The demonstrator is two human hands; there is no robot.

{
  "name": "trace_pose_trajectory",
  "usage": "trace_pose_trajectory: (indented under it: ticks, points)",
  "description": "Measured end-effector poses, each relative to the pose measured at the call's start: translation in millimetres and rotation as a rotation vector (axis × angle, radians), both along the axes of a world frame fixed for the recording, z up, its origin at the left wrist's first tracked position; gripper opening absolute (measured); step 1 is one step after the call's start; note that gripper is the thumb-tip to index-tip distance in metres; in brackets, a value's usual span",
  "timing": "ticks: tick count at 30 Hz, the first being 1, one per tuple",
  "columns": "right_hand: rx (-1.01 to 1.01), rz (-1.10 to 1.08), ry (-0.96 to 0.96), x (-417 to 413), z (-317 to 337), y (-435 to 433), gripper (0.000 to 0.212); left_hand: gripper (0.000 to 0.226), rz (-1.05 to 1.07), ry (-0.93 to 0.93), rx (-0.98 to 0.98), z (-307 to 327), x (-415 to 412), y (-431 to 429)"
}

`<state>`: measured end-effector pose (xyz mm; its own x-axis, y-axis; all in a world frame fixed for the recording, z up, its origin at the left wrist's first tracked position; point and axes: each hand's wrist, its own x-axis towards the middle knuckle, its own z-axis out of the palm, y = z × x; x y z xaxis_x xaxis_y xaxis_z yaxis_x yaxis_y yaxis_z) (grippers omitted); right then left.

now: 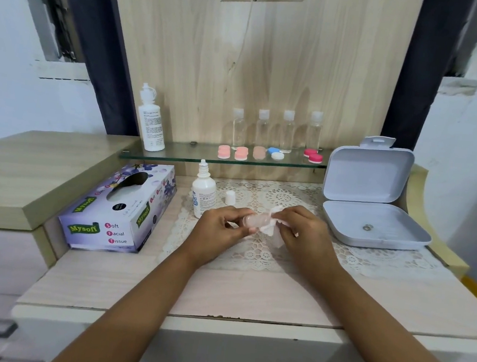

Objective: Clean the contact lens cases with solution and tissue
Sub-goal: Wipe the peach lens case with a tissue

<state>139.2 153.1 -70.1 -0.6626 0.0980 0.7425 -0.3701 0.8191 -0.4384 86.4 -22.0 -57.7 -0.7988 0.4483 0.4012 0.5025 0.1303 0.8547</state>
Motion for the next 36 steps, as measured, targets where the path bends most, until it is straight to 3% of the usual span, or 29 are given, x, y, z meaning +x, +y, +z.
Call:
trace_pose_trajectory:
  ticks: [4,9,14,23,30,36]
  points:
    - [-0.446,0.125,-0.283,4.7,9.2,-6.1,0.018,0.034,-0.002,0.014,-0.008,-1.7,-2.2,0.1]
    - [-0.49,0.238,-0.368,7.5,15.2,-4.0,0.015,0.036,0.004,-0.001,-0.019,-3.7,-4.6,-0.5]
    - [-0.374,0.186,-0.364,6.5,12.8,-5.0,0.014,0.016,0.008,-0.079,0.026,-4.3,-6.7,0.6]
    - [-0.291,0.071,-0.402,3.6,9.7,-4.1,0.018,0.043,0.1,0.014,-0.204,-8.6,-11.8,-1.0]
    - [-0.119,-0.135,-0.343,4.8,8.1,-0.4,0.015,0.036,0.144,0.116,-0.427,-14.8,-18.5,-1.6]
    - [0.111,-0.165,-0.395,4.7,3.1,3.2,0.019,0.043,0.145,0.134,-0.448,-17.4,-19.7,-2.7]
